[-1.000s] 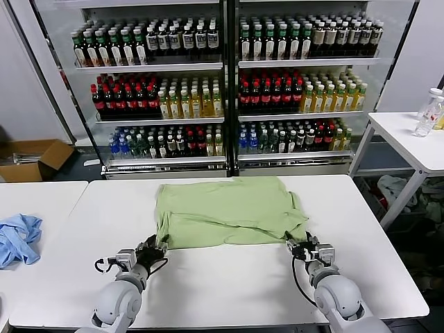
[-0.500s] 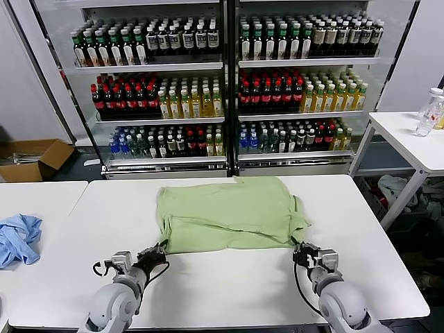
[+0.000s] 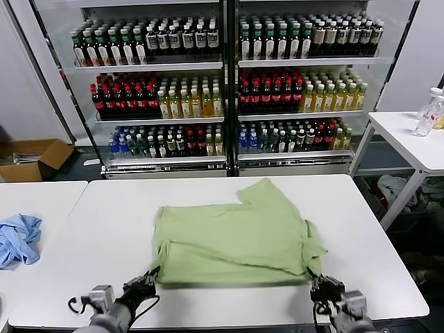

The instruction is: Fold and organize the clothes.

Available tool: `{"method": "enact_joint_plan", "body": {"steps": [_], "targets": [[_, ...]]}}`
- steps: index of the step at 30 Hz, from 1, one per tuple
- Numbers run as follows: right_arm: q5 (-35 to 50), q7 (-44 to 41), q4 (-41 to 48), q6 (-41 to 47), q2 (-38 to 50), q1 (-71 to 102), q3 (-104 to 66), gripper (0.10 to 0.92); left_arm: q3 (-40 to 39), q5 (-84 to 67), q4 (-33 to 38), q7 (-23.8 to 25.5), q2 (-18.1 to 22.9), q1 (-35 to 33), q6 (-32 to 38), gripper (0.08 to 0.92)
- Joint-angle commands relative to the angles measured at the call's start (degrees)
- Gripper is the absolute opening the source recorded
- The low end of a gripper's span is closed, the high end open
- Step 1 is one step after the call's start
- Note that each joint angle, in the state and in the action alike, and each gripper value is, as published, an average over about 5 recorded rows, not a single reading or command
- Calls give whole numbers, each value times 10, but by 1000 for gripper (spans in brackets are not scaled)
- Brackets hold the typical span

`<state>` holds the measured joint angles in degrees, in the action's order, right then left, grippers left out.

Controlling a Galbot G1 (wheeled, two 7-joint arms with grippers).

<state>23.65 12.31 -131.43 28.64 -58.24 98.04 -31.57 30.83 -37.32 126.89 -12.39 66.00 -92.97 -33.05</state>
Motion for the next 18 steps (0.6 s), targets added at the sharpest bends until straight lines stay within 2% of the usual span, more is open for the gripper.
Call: {"method": "enact_joint_plan", "body": {"steps": [1,5,9,11,14,18], "targets": [[-29,-4,-85,-2,-3,76,-44,377,33,31,86,-5,-5,-74,-1,222],[35,7,-47,-9,17,-38,-33,490,33,17,57,-10,-24,5,0,335],[100,18,28,16,46,-190,23,602,6,-6,-15,-18,-46,93,0,448],[109,27,92,29,49,-289,80,663,-18,-12,-66,-21,-54,149,0,508],[110,41,232,43,33,-448,177,749,-64,-15,-154,-27,-59,239,0,595],[117,40,395,45,-5,-592,264,812,-124,-13,-258,-35,-57,338,0,708]]}}
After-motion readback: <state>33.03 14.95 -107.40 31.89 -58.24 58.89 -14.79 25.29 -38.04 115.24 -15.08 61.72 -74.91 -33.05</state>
